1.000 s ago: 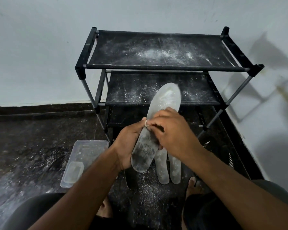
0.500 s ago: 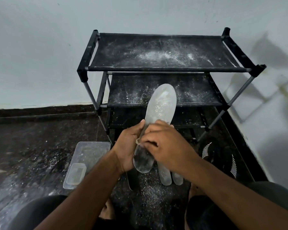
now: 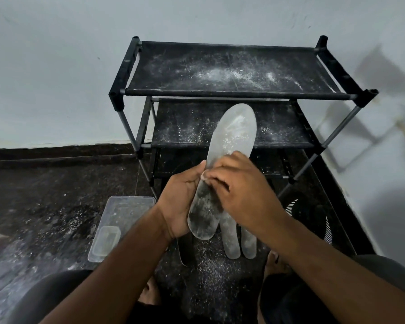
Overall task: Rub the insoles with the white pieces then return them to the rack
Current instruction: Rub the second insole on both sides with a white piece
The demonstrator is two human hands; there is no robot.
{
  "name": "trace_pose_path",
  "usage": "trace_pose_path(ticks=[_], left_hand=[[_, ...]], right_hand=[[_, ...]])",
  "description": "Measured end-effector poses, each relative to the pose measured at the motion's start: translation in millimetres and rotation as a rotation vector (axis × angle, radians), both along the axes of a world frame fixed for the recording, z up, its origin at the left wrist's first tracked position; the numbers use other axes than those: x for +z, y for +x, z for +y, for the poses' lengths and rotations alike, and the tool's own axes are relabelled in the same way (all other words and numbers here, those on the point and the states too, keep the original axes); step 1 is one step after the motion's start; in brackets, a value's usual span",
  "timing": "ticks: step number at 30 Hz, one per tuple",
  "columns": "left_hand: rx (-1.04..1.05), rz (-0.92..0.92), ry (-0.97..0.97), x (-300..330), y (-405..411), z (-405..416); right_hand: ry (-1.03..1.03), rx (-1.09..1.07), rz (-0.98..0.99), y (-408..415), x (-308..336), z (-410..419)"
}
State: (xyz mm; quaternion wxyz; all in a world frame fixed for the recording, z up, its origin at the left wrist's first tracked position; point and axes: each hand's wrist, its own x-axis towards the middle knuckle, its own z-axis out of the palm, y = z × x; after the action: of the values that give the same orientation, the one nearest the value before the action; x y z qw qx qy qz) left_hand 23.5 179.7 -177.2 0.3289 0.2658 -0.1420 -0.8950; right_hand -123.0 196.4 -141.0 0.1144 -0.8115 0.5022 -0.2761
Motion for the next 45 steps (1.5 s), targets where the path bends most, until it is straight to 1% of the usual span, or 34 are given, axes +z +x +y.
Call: trace_pose_path(ticks=[2, 4, 7, 9, 11, 13, 14, 17, 18, 20, 22, 23, 24, 25, 27, 29, 31, 32, 33, 36, 37, 40, 42, 43, 45], left_hand=[[-0.027, -0.008, 0.0, -0.1, 1.0, 1.0], [-0.032, -0.001, 0.007, -1.2, 1.7, 0.9], [-0.02, 0.017, 0.01, -4.7, 1.7, -0.4], [-0.022, 0.017, -0.005, -3.2, 0.8, -0.4], [-0.025, -0.002, -0.019, -1.8, 0.5, 0.2], [-0.004, -0.024, -0.007, -1.7, 0.7, 0.4], [0.012, -0.035, 0.005, -3.3, 1.2, 0.2], [0.036, -0.028, 0.031, -5.4, 2.7, -1.6], [0.032, -0.017, 0.027, -5.5, 2.7, -2.9], [-0.006, 0.044, -0.02, -4.6, 1.6, -2.4], [-0.013, 0.073, -0.071, -4.4, 1.4, 6.2], [-0.032, 0.102, -0.078, -4.3, 2.9, 6.3], [-0.043, 0.115, -0.097, -6.4, 1.8, 3.8], [-0.06, 0.117, -0.109, -11.4, 2.2, -1.1], [-0.039, 0.058, -0.055, -14.0, 4.6, -6.3], [-0.023, 0.056, -0.09, -10.4, 3.0, -3.6], [0.014, -0.022, -0.086, -4.2, 4.1, 4.0], [0.006, -0.003, -0.067, -6.0, 4.8, 2.5], [-0.004, 0.038, -0.075, -10.7, 4.4, -2.0], [0.0, 0.077, -0.031, -18.2, 6.3, -9.7], [0.003, 0.099, -0.037, -17.1, 5.0, -9.6], [-0.025, 0.081, -0.074, -5.4, 1.7, -6.7], [-0.034, 0.001, -0.088, -13.4, 4.2, -9.1], [-0.02, -0.005, -0.085, -16.1, 5.1, -9.6], [-0.005, 0.023, -0.064, -16.9, 5.0, -11.9]], right_hand=[[0.086, 0.114, -0.011, 9.1, -1.9, 8.8], [0.132, 0.154, -0.036, 7.5, -1.5, 9.1], [0.02, 0.029, -0.021, -4.9, 0.9, -1.8], [0.004, 0.013, 0.016, -1.2, 2.3, -0.6], [0.111, 0.114, -0.003, 11.3, 0.2, 10.1], [0.228, 0.194, -0.099, 15.3, -0.5, 16.5], [0.227, 0.184, -0.107, 12.2, -1.4, 14.2], [0.066, 0.053, -0.039, -2.6, -2.8, 1.1], [0.052, 0.038, -0.008, -2.2, -2.9, 0.5], [0.093, 0.121, 0.015, 12.8, -1.7, 9.6], [0.157, 0.246, -0.099, 23.0, -2.9, 18.4], [0.193, 0.266, -0.145, 22.2, -3.6, 17.7], [0.205, 0.237, -0.138, 18.6, -4.6, 13.8], [0.175, 0.182, -0.087, 12.2, -5.6, 8.0], [0.076, 0.101, -0.003, 6.8, -5.6, 1.8], [0.098, 0.131, 0.013, 14.5, -5.1, 6.1], [0.196, 0.239, -0.065, 21.2, -5.4, 12.5], [0.25, 0.267, -0.124, 21.0, -5.2, 13.2], [0.272, 0.25, -0.145, 17.9, -5.7, 11.0], [0.139, 0.11, -0.052, 7.0, -6.5, 1.1], [0.134, 0.097, -0.038, 8.2, -6.1, 1.4], [0.256, 0.229, -0.122, 18.6, -6.5, 10.4], [0.32, 0.258, -0.185, 16.1, -4.9, 11.3], [0.297, 0.222, -0.181, 11.8, -5.3, 8.4], [0.175, 0.121, -0.108, 4.5, -4.8, 1.9]])
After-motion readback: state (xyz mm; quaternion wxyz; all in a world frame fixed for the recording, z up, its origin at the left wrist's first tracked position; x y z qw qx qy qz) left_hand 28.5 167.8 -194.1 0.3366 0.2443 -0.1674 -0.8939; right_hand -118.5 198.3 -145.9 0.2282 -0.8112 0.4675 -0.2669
